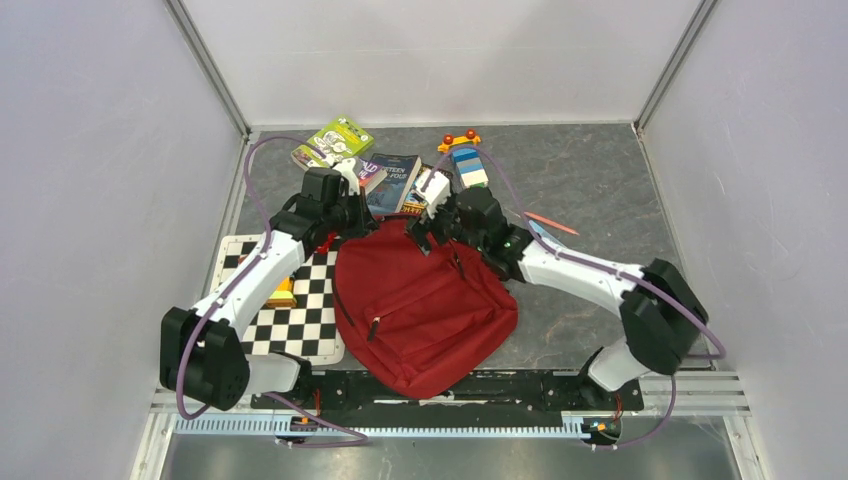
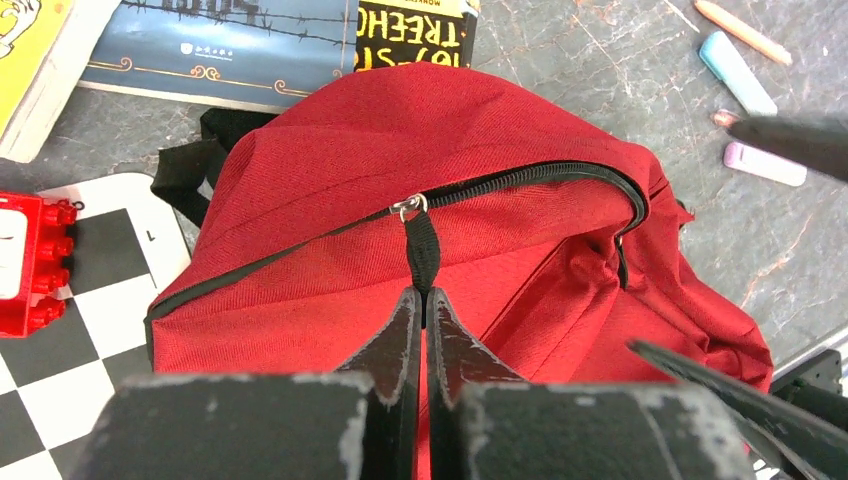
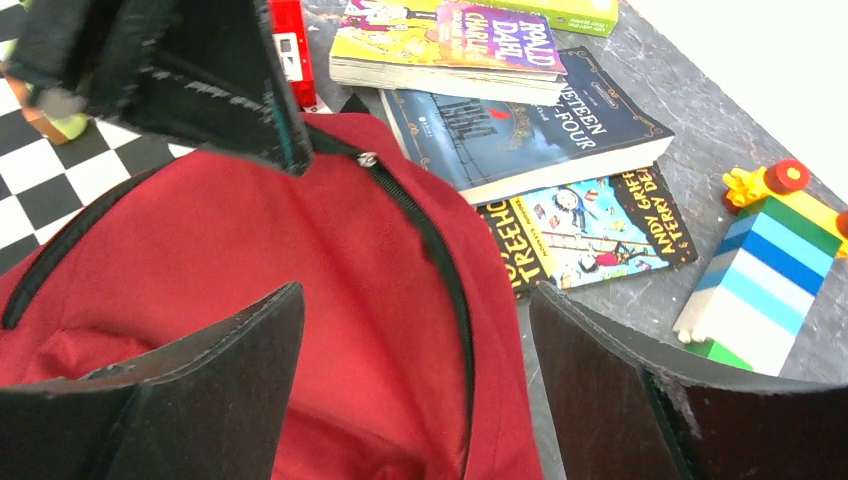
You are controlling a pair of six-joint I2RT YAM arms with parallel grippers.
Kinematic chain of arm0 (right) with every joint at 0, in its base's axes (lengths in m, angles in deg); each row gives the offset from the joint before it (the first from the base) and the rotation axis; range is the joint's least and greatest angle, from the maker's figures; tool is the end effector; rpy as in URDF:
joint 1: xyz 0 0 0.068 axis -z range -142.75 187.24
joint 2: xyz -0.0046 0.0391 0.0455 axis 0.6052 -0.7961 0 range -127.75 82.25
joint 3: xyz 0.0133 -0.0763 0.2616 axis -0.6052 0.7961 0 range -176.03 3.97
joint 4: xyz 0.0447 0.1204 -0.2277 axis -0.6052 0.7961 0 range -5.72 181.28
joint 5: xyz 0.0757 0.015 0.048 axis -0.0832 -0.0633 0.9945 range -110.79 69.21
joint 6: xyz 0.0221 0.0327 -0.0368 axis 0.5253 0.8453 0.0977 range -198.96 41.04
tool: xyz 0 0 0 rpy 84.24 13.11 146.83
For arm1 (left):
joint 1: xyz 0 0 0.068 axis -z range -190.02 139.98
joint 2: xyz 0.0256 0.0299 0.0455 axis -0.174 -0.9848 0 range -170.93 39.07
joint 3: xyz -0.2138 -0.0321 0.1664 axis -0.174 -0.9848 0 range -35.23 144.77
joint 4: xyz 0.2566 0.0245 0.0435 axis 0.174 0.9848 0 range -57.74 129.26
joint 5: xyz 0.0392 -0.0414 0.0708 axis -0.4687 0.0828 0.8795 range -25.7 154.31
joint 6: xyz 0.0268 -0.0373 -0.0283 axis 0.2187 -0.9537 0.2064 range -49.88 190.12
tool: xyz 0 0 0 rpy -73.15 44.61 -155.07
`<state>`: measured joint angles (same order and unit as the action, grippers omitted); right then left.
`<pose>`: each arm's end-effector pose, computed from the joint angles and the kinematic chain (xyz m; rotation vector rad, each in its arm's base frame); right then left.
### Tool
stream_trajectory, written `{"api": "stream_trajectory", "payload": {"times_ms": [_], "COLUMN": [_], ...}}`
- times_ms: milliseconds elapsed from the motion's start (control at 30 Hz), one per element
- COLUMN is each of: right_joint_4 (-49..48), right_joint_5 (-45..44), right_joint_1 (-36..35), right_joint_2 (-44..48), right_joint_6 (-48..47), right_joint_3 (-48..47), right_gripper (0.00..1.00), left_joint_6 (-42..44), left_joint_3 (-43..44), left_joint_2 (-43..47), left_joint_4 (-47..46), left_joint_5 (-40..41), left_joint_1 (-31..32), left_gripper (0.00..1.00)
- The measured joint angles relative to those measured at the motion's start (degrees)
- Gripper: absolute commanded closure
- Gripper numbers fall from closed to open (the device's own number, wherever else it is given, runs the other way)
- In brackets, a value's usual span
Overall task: Pack the student bag
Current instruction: Unzip the student bag at the center of the board.
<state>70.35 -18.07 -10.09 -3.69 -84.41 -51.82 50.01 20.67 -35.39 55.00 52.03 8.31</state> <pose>0.2349 0.2574 0.2750 -0.8702 1.6778 0.5490 0.2656 -0.0960 0.2750 0.0773 2.3421 -0.5863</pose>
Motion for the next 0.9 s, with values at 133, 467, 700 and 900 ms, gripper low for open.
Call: {"api": "stream_trajectory", "payload": {"times_ms": [133,467,700,900], "right_joint_4": [3.5,10.4,11.61,11.72], "right_joint_5": [4.76,10.8,11.43,10.05], "right_joint_1": [1.77,3.52,4.33,4.28], "right_joint_2": [-7.56,-18.67,-19.15,-19.1], "right_joint_6": [-0.96,-2.03,-2.86,-3.39], "right_joint_3": [-7.69,-18.01,-18.03,-17.88], "right_gripper": [0.15,0.37,0.79,1.0], "left_joint_6": [2.08,4.09,4.13,4.07], "left_joint_3": [0.96,1.03,1.03,0.48], "left_joint_2": [0.0,0.0,0.0,0.79], "left_joint_4": [1.66,3.34,3.3,2.82], "left_joint_5": [-0.52,-0.37,-0.37,0.33], "left_joint_1": [0.0,0.0,0.0,0.0], "left_gripper": [0.98,0.98,0.98,0.98]}}
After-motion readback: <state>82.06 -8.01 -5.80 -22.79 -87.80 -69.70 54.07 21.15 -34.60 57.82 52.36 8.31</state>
